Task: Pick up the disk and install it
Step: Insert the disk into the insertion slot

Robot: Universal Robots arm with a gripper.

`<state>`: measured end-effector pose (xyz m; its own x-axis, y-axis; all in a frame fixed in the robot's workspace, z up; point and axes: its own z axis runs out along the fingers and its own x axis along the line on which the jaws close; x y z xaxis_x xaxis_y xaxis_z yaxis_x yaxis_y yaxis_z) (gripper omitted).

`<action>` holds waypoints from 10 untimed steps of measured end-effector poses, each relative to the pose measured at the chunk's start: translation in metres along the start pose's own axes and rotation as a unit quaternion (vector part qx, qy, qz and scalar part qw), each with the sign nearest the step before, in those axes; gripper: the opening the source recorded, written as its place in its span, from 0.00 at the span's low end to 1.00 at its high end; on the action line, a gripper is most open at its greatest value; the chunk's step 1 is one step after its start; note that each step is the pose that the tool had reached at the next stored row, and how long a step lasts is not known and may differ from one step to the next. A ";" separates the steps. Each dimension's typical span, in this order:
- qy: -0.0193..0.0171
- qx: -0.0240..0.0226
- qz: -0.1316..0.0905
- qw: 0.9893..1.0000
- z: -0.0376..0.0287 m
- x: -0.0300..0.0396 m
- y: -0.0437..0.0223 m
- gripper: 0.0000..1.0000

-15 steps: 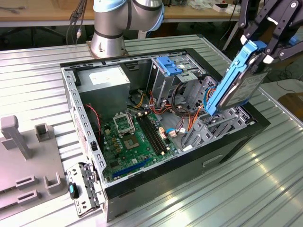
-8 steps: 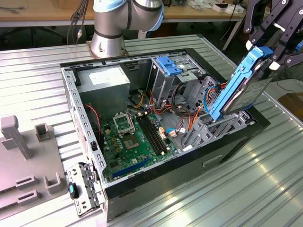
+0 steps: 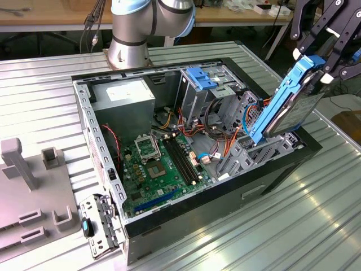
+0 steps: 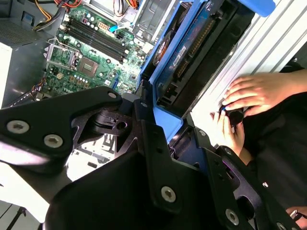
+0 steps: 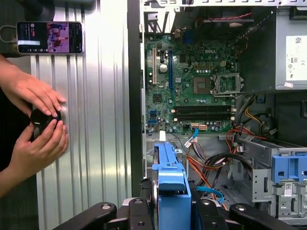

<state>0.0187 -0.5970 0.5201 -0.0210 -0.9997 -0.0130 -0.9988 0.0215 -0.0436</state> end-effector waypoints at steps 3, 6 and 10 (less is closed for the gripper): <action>0.000 0.000 0.000 1.000 0.0000 0.0000 0.0000 0.37; 0.000 0.000 0.000 1.000 0.0001 0.0018 -0.0001 0.37; 0.000 0.000 0.000 1.000 0.0014 0.0049 0.0000 0.37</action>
<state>0.0187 -0.6019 0.5187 -0.0210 -0.9997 -0.0133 -0.9988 0.0216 -0.0436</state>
